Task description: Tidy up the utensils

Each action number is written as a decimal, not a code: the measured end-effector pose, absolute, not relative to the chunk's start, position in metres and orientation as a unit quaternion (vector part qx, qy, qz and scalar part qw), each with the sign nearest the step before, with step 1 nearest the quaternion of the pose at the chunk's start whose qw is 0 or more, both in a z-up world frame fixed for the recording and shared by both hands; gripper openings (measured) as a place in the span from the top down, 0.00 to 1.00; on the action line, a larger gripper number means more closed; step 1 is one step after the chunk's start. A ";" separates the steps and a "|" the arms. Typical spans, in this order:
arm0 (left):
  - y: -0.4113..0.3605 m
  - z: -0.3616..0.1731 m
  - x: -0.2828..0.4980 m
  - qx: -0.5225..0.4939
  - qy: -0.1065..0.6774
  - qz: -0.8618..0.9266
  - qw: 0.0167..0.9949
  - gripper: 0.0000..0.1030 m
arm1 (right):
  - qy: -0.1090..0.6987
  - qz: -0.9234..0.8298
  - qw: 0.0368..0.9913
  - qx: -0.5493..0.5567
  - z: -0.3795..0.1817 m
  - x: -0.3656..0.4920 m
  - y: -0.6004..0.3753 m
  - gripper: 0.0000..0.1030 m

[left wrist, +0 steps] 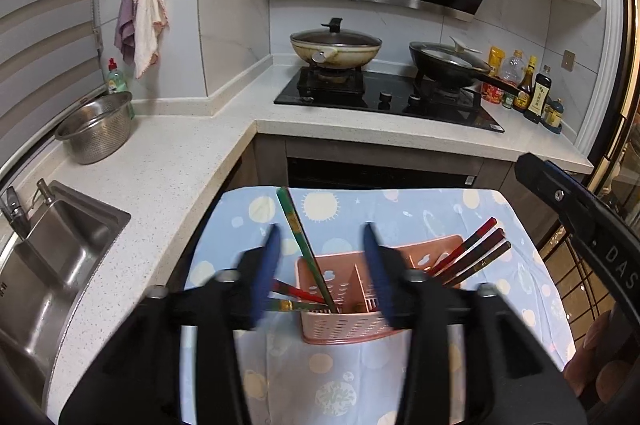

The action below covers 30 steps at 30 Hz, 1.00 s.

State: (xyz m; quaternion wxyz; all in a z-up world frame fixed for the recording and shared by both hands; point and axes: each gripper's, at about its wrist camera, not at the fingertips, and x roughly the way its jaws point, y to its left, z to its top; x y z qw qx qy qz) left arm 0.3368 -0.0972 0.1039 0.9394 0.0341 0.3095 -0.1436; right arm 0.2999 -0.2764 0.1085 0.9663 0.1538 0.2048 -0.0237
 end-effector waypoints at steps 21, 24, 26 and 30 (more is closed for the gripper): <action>-0.082 0.118 0.284 0.033 0.294 -0.147 0.944 0.53 | 0.223 -0.019 0.963 0.151 0.105 0.238 -0.265 0.66; -0.080 0.118 0.274 0.033 0.293 -0.148 0.944 0.53 | 0.231 -0.019 0.962 0.147 0.101 0.230 -0.262 0.66; -0.079 0.117 0.267 0.033 0.293 -0.148 0.944 0.53 | 0.237 -0.022 0.961 0.140 0.098 0.224 -0.260 0.65; -0.076 0.113 0.255 0.035 0.296 -0.150 0.943 0.51 | 0.246 -0.026 0.960 0.133 0.094 0.211 -0.256 0.58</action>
